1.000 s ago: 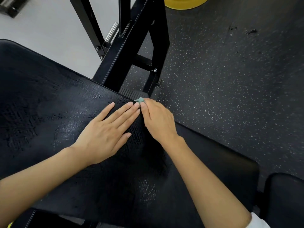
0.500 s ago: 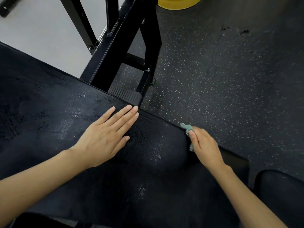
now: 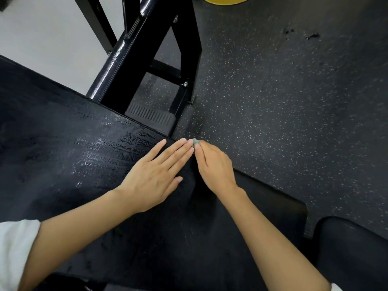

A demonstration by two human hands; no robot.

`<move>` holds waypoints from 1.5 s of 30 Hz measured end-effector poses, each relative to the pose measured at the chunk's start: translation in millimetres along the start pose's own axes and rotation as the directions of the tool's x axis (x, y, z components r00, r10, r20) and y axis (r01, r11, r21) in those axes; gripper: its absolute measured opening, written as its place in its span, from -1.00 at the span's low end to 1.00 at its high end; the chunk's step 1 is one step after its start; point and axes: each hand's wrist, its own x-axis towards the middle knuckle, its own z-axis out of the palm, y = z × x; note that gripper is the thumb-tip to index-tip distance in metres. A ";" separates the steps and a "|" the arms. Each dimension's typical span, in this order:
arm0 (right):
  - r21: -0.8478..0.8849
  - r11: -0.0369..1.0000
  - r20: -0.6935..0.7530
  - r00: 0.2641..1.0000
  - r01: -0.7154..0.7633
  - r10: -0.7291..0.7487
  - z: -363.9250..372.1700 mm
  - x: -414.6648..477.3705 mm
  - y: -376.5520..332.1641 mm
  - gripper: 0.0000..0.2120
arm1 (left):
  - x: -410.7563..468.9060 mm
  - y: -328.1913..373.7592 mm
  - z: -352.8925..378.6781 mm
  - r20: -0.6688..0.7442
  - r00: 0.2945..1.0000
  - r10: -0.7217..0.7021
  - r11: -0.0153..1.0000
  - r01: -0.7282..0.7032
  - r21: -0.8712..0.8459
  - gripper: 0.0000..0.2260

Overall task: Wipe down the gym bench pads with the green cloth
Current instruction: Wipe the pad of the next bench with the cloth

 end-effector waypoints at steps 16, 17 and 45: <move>-0.053 0.987 -0.145 0.979 -0.155 0.146 -25.4 -72.0 121.7 -0.54 | 2.0 5.3 3.3 -0.011 1.000 -0.003 1.000 0.003 -0.022 -0.44; -0.051 0.984 -0.170 0.973 -0.169 0.158 -22.2 -70.2 117.3 -0.56 | 2.2 5.8 3.6 -0.013 1.000 -0.004 1.000 0.004 -0.022 -0.44; -0.093 0.974 -0.063 0.977 -0.209 0.203 -41.4 -91.1 160.7 -0.56 | 8.2 35.2 8.2 -0.030 0.996 -0.078 0.997 0.078 -0.024 -0.47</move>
